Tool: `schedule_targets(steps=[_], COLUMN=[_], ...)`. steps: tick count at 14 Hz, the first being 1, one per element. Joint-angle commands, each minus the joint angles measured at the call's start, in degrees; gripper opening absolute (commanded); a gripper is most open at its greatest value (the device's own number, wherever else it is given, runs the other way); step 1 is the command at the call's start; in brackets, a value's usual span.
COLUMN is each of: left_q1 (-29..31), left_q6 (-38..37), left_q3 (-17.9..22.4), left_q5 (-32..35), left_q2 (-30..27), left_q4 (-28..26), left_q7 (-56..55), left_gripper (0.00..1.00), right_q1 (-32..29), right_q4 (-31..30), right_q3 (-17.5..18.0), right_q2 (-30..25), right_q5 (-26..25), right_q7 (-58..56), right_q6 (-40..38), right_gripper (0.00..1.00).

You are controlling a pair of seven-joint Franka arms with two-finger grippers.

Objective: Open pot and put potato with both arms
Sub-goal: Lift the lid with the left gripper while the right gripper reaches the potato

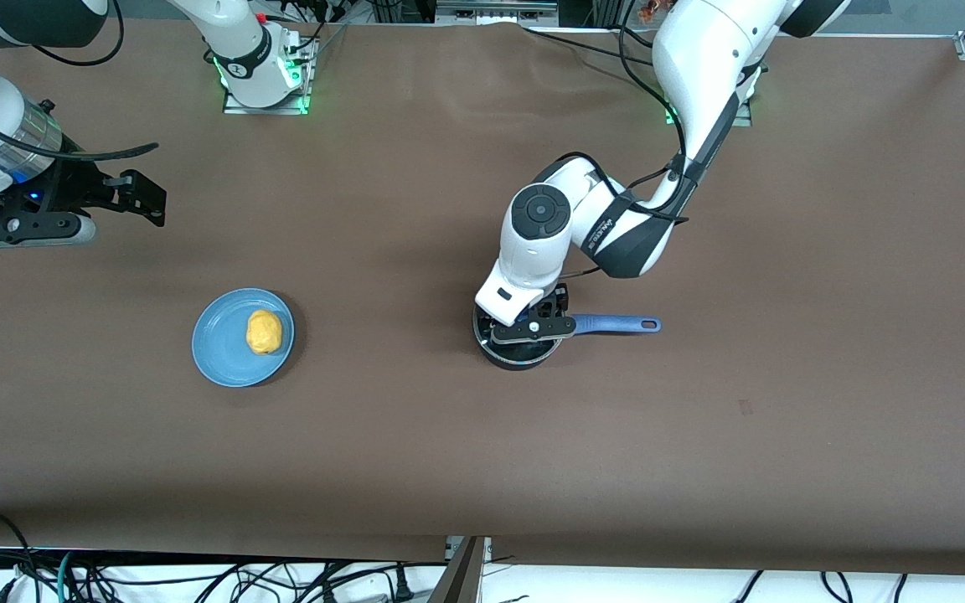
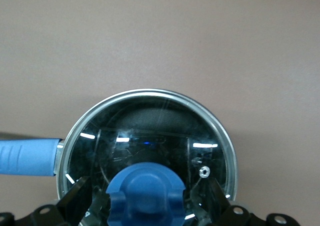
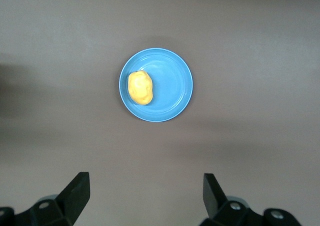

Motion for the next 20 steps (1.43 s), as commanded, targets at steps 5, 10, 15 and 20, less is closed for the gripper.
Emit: schedule_targets(steps=[5,10,15,20], left_q1=[0.05,0.67,2.33,11.89], left_q6=[-2.42,-3.93,-7.70,-12.71], left_q3=[0.02,-0.07,0.01,0.80], left_q5=[1.36,1.27,0.66,-3.99], left_q2=[-1.33,-2.30,-5.19,-10.55], left_q4=[-1.05,-0.96,-0.44,-1.14], left_q7=[-0.41,-0.24,2.21,23.07], left_gripper=[0.73,0.59,0.58,0.58], right_q1=[0.50,0.95,0.95,0.51], right_q4=[1.04,0.95,0.95,0.95], right_q3=[1.03,1.03,0.86,0.68], right_q2=[0.52,0.96,4.82,10.87], right_q5=[-0.02,0.06,-2.04,-2.40], right_q7=[-0.09,-0.44,-0.70,-1.06], right_q6=[1.30,1.39,1.21,0.34], right_gripper=[1.00,1.00,1.00,1.00])
